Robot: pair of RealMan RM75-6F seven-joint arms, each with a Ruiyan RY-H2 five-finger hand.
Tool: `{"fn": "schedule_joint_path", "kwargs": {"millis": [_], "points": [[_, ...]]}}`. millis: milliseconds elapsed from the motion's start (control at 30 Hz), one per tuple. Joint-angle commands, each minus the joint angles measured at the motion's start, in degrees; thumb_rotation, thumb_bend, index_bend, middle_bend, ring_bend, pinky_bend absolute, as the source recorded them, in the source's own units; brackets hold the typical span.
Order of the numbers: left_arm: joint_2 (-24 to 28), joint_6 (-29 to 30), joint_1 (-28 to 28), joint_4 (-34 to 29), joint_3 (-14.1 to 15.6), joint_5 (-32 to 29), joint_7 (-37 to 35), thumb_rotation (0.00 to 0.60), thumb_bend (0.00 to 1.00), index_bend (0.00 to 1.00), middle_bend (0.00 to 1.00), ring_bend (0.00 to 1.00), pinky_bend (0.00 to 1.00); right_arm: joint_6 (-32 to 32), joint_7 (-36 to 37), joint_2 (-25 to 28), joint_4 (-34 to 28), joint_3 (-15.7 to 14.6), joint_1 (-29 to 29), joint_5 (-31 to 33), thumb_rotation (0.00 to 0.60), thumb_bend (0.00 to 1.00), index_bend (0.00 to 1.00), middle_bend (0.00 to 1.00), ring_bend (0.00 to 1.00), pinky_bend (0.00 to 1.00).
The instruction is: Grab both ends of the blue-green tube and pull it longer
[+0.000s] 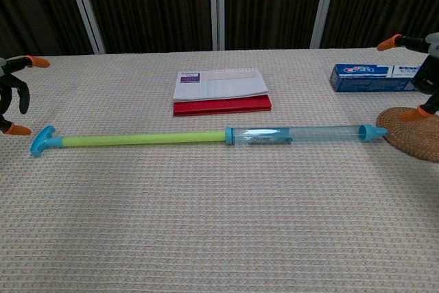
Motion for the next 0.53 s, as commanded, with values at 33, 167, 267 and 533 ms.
{"fn": "schedule_joint_path", "kwargs": {"millis": [33, 167, 267, 533], "points": [[6.33, 10.63, 6.18, -9.67, 0.65, 4.47, -1.99, 0.600, 0.00, 0.00, 0.05, 0.08, 0.11, 8.46, 7.77, 7.16, -3.03, -4.97, -6.49, -13.61, 0.600, 0.00, 0.00, 0.41, 0.50, 0.44], [11.75, 16.64, 10.74, -19.47, 2.42, 5.60, 1.53, 0.600, 0.00, 0.00, 0.00, 0.00, 0.00, 12.35, 7.40, 11.18, -3.55, -8.33, -10.27, -18.32, 0.600, 0.00, 0.00, 0.01, 0.01, 0.01], [13.76, 19.47, 12.88, -23.36, 3.42, 6.42, 3.10, 0.600, 0.00, 0.00, 0.00, 0.00, 0.00, 15.21, 6.78, 12.08, -3.99, -9.06, -12.20, -19.80, 0.600, 0.00, 0.00, 0.00, 0.00, 0.00], [16.51, 25.83, 18.13, -29.06, 6.96, 11.63, 4.56, 0.600, 0.00, 0.00, 0.00, 0.00, 0.00, 24.84, 2.73, 13.03, -4.93, -11.07, -18.37, -25.44, 0.600, 0.00, 0.00, 0.00, 0.00, 0.00]]}}
